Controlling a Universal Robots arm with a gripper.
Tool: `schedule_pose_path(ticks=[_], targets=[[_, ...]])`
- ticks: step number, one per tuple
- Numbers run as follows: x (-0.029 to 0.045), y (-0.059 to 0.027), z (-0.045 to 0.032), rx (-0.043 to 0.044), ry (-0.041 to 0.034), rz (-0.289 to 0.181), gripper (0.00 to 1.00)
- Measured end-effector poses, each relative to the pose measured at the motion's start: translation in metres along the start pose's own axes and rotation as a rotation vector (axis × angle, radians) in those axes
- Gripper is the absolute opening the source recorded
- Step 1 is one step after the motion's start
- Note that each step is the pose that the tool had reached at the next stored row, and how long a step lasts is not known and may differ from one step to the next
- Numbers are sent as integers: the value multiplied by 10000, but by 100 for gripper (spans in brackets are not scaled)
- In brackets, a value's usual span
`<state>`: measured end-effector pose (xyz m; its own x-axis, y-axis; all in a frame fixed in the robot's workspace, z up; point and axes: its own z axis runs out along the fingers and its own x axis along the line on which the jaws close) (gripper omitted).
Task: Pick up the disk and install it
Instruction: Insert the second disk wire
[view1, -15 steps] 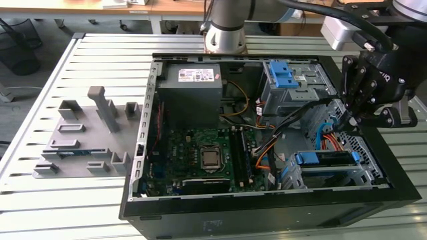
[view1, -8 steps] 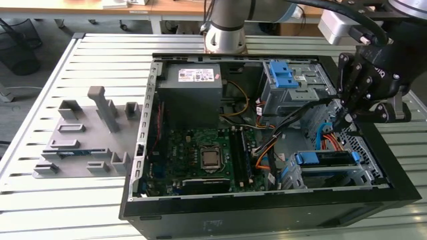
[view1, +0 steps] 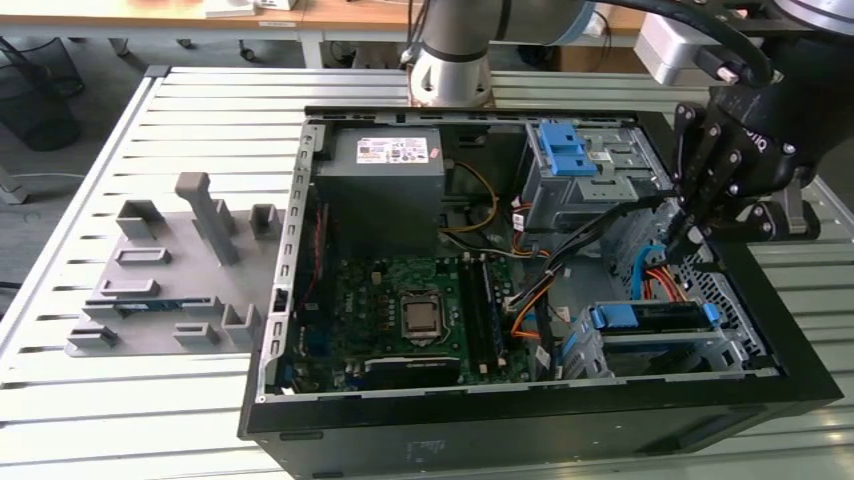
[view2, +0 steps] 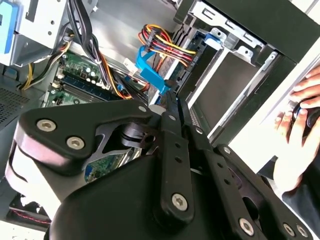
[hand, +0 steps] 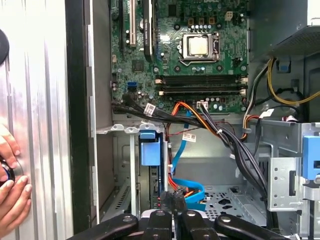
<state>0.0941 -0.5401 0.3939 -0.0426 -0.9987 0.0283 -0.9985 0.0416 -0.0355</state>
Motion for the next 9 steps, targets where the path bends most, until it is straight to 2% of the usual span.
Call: schedule_pose_path(ticks=[4, 5, 9], targets=[[-19, 2, 19, 0, 0, 1, 18], [-23, 3, 26, 0, -2, 2, 25], [-38, 4, 48, 0, -3, 2, 25]])
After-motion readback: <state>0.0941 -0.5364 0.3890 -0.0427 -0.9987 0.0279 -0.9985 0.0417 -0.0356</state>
